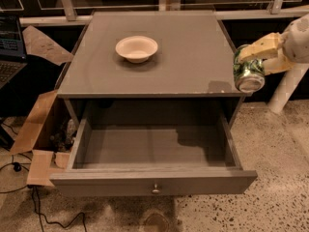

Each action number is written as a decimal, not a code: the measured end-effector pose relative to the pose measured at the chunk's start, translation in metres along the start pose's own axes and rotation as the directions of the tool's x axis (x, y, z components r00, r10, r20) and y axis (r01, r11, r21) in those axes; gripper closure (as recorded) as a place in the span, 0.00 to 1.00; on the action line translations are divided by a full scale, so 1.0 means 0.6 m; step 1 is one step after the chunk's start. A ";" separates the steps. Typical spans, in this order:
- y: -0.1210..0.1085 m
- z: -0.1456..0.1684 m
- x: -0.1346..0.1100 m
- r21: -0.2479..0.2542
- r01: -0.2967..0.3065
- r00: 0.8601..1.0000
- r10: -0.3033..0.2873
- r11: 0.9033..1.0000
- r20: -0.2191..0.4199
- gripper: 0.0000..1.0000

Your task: Place green can into top drawer

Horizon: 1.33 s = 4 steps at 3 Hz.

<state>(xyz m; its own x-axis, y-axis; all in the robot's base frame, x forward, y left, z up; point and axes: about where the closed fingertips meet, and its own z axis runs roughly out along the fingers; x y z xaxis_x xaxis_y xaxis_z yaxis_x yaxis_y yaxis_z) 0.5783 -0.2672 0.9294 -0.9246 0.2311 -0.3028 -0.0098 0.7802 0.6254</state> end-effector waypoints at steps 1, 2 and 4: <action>0.045 -0.061 0.051 -0.034 0.043 0.988 -0.038 0.999 0.153 1.00; 0.021 -0.036 0.089 -0.038 -0.032 0.972 0.040 0.999 0.231 1.00; -0.001 0.002 0.103 -0.012 -0.048 0.961 0.050 0.999 0.272 1.00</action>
Offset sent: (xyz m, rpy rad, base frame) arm -0.0662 0.0072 -0.0673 0.0952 -0.1582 -0.3660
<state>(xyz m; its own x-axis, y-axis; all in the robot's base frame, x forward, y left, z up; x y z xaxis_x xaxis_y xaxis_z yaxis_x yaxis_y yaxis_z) 0.5215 -0.2530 0.9095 -0.7857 0.4190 -0.4551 0.0304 0.7610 0.6480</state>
